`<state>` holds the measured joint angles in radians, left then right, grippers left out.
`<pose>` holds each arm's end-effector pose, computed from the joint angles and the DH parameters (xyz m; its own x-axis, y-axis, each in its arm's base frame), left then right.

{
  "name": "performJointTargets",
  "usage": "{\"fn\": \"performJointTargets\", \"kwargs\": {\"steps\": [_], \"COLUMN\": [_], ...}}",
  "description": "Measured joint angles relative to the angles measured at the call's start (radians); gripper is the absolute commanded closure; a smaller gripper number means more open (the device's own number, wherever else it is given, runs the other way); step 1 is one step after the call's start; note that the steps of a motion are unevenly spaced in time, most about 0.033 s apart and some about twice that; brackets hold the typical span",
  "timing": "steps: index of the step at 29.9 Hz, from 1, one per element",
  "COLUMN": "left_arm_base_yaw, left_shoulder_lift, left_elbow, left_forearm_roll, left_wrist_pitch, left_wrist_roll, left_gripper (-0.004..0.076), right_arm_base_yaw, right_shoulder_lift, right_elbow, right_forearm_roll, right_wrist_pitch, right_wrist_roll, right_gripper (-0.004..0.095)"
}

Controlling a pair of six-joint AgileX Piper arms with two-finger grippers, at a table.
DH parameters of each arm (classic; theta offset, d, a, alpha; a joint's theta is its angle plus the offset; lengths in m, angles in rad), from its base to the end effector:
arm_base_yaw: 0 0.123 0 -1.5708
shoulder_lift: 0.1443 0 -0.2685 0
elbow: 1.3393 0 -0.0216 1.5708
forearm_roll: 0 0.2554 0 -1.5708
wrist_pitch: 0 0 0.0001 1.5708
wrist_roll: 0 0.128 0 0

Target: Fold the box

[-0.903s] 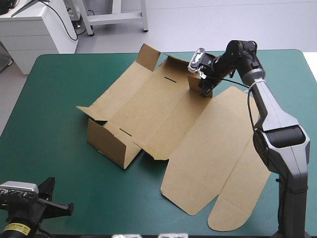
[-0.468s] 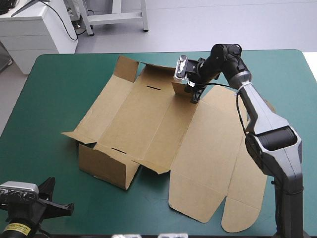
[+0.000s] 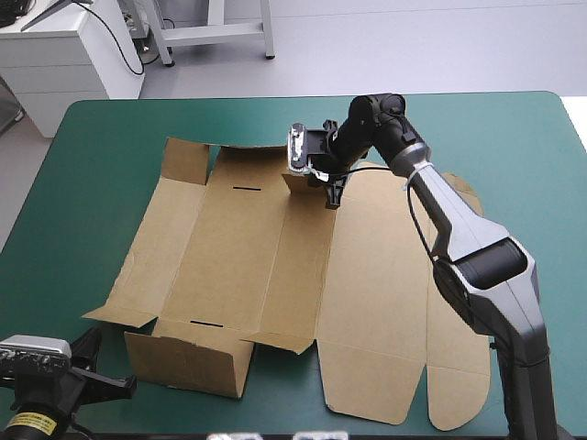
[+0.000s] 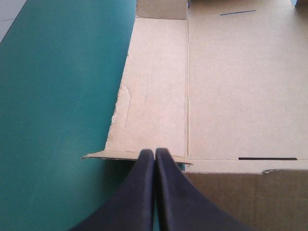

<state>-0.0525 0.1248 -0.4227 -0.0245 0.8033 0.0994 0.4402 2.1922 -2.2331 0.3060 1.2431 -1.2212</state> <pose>0.0864 -0.0068 0.2583 -0.3984 0.1033 -0.9114 0.1017 0.9925 0.0681 0.4297 0.2428 0.2612 0.1215 -0.8963 -0.4264 -0.9547 0.0120 -0.2973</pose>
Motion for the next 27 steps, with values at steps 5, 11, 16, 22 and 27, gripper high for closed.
{"fn": "performJointTargets", "kwargs": {"steps": [5, 11, 16, 22, 27], "left_arm_base_yaw": [0.0, 0.0, 0.0, 0.0, 0.0], "left_shoulder_lift": [0.0, 0.0, 0.0, 0.0, 0.0], "left_elbow": [0.0, 0.0, 0.0, 0.0, 0.0], "left_forearm_roll": [0.0, 0.0, 0.0, 0.0, 0.0], "left_wrist_pitch": [0.0, 0.0, 0.0, 0.0, 0.0], "left_wrist_roll": [0.0, 0.0, 0.0, 0.0, 0.0], "left_gripper": [0.0731, 0.0731, 0.0731, 0.0731, 0.0731], "right_arm_base_yaw": [0.023, 0.029, 0.031, 0.032, 0.032], "right_shoulder_lift": [0.0, 0.0, 0.0, 0.0, 0.0], "right_elbow": [0.0, 0.0, 0.0, 0.0, 0.0], "right_forearm_roll": [-0.067, -0.067, -0.01, 0.021, 0.02], "right_wrist_pitch": [0.0, 0.0, 0.0, 0.0, 0.0], "right_wrist_roll": [0.0, 0.0, -0.004, 0.001, 0.038], "right_gripper": [0.093, 0.0929, 0.0929, 0.0929, 0.0929]}}
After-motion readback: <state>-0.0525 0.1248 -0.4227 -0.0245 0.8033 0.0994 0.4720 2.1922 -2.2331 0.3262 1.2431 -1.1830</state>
